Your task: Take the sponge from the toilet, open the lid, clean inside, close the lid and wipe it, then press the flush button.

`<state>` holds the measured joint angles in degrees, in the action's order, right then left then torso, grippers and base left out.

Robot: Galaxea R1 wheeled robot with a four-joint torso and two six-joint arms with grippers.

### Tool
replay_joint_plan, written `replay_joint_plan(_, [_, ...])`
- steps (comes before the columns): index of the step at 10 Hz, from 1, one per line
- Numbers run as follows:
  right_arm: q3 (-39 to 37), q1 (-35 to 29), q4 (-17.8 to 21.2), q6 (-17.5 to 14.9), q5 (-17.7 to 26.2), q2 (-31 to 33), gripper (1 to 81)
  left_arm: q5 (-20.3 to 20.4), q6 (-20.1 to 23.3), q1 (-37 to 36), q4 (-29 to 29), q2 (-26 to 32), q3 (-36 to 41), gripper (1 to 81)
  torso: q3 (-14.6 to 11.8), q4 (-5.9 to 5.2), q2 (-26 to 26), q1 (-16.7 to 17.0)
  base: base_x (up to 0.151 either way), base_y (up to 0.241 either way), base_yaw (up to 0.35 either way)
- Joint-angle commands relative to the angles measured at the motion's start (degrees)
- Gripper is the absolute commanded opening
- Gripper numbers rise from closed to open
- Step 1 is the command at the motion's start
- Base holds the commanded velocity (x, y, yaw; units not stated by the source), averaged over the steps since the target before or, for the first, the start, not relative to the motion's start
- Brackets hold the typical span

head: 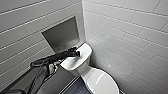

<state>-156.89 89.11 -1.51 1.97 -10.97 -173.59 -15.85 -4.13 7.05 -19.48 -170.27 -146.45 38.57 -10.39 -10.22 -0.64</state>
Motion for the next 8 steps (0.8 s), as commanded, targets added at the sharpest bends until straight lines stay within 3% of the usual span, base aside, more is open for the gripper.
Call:
replay_joint_plan(1, [0.55, 1.82, -0.60, -0.04, 4.38, -0.55, 1.0, -1.29, 0.44, -10.25, 3.31, -0.78, -4.02, 1.0, 0.00, 0.00, 0.00, 0.00, 0.000, 0.000, 0.000])
replay_joint_plan(8, [0.90, 2.08, -0.77, -0.12, 4.38, -0.73, 1.0, -1.20, 0.53, -7.27, 5.59, -0.61, -5.08, 1.0, 0.02, 0.00, 0.00, 0.00, 0.000, 0.000, 0.000])
